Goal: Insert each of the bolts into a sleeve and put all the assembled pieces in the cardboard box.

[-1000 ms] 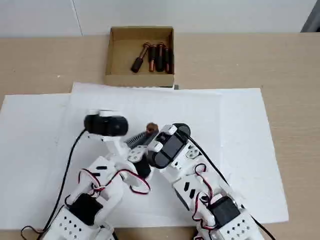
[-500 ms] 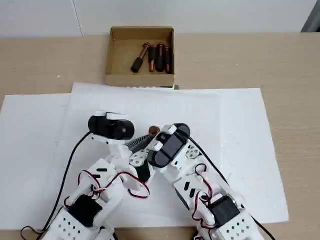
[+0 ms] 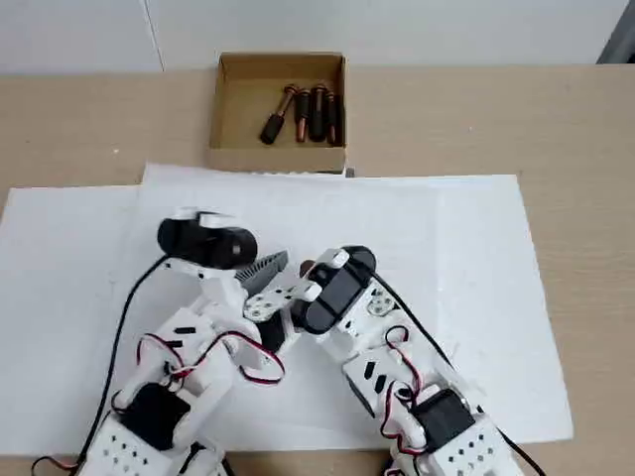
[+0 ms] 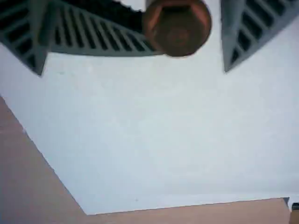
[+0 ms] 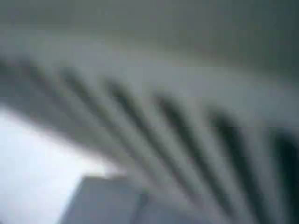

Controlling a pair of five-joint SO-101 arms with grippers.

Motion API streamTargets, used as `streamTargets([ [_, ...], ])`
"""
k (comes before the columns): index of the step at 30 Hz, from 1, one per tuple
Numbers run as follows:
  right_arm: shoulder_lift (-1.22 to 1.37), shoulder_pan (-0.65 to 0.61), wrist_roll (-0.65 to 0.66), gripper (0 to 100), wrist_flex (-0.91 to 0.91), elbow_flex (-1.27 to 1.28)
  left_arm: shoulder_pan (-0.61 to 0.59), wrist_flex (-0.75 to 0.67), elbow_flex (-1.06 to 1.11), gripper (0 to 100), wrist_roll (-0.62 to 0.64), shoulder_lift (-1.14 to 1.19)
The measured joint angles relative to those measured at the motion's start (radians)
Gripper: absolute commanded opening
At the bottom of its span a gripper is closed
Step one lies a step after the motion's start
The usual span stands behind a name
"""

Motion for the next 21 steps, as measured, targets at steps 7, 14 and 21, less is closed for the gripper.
streamTargets([
  [7,0.0,0.006,0.0,0.4,0.0,-0.002,-0.152,0.048,-0.048,2,-0.017,0.0],
  [14,0.0,0.087,-0.029,0.4,-0.003,-0.003,-0.342,0.048,-0.008,1,-0.133,0.0],
  [21,0.002,0.167,-0.187,0.4,-0.003,-0.084,-0.437,0.048,0.138,1,-0.238,0.0],
])
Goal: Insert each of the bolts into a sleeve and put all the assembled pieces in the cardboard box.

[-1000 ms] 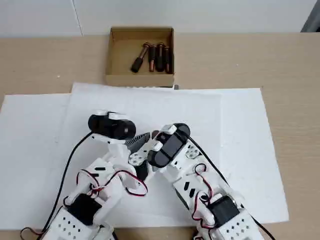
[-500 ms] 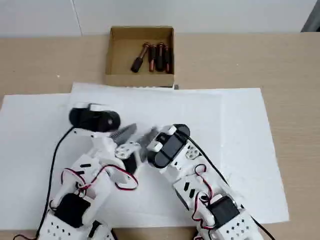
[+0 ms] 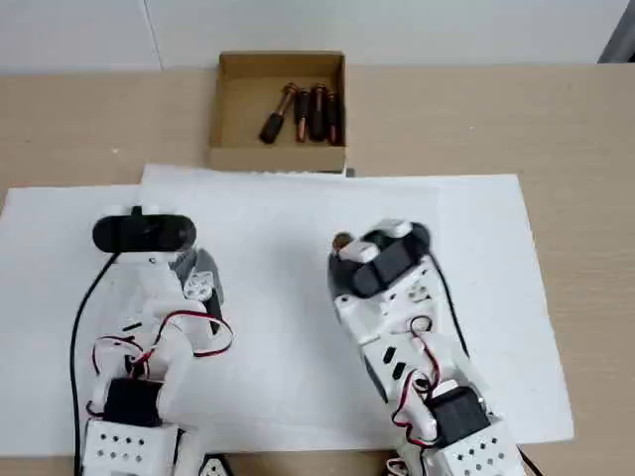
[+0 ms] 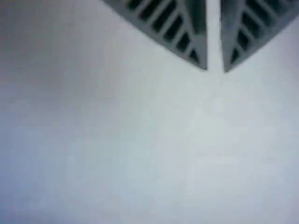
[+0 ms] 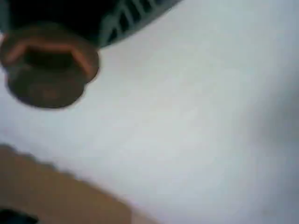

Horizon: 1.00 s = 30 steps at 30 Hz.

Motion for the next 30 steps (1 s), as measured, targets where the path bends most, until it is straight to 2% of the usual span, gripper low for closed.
streamTargets([
  [4,0.025,0.037,-0.006,0.4,0.0,-0.075,0.0,-0.009,0.06,1,-0.049,0.0],
  [8,0.164,0.091,-0.011,0.4,0.0,-0.229,-0.011,-0.043,0.095,1,-0.08,0.0],
  [13,0.462,0.147,-0.064,0.4,0.0,-0.497,-0.011,-0.051,0.126,1,-0.106,0.0],
  [18,0.735,0.144,-0.08,0.4,-0.008,-0.723,-0.011,-0.051,0.152,1,-0.106,0.0],
  [30,1.367,0.147,-0.08,0.4,-0.176,-1.163,-0.011,-0.051,0.196,1,-0.106,0.0],
])
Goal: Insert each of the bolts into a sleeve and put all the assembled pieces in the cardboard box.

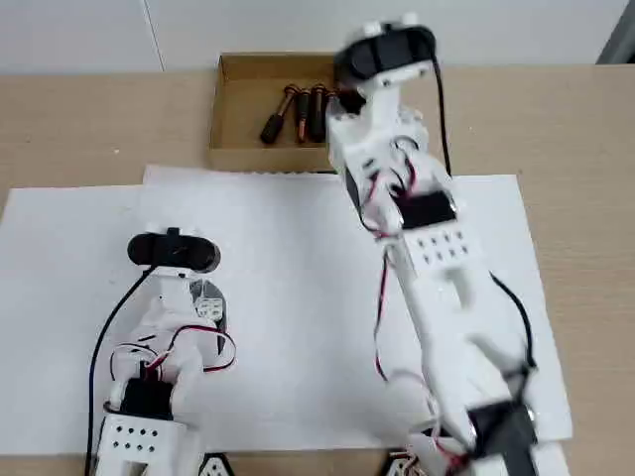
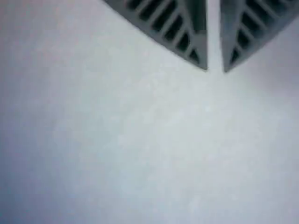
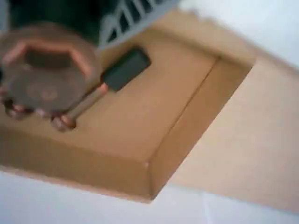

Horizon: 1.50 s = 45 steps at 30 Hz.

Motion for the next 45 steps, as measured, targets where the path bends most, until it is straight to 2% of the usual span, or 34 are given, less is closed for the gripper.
streamTargets([
  [11,0.528,0.002,0.005,0.4,-0.017,-0.514,0.014,0.0,0.002,1,0.0,0.0],
  [22,0.918,-0.014,0.216,0.9,-0.017,-0.864,0.051,0.0,0.002,1,0.0,0.0],
  [26,0.964,-0.034,0.319,2.1,-0.017,-0.89,0.051,0.0,0.002,1,0.0,0.0],
  [32,0.976,-0.046,0.35,17.3,-0.017,-0.893,0.051,0.0,0.002,1,0.0,0.0],
  [45,0.974,-0.044,0.351,6.9,-0.02,-0.914,0.051,0.0,0.002,1,0.0,0.0],
])
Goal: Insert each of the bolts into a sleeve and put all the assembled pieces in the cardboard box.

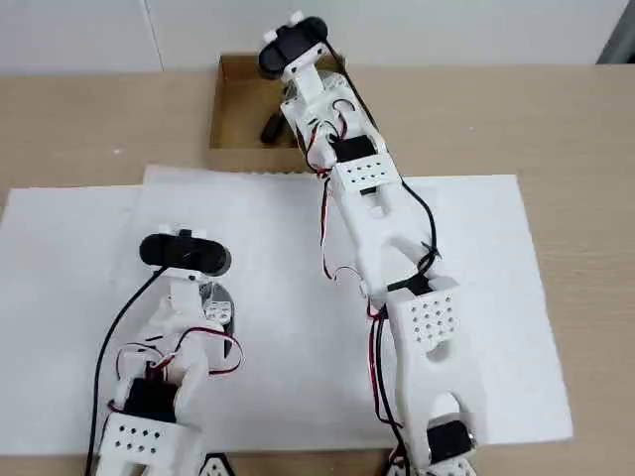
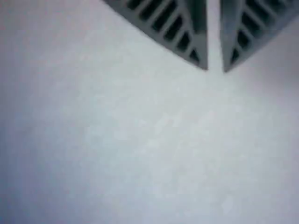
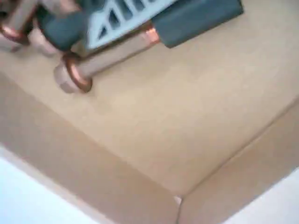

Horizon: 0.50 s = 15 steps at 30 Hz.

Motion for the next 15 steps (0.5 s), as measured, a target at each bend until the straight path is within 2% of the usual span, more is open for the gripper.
streamTargets([
  [3,-0.002,0.0,0.0,0.2,0.0,0.0,0.0,0.0,0.0,1,0.0,0.0],
  [10,-0.064,0.0,0.0,0.2,0.005,0.0,0.0,0.0,0.0,1,0.0,0.0],
  [15,-0.149,0.0,-0.012,0.2,0.101,0.0,0.0,0.0,0.0,1,0.0,0.0],
])
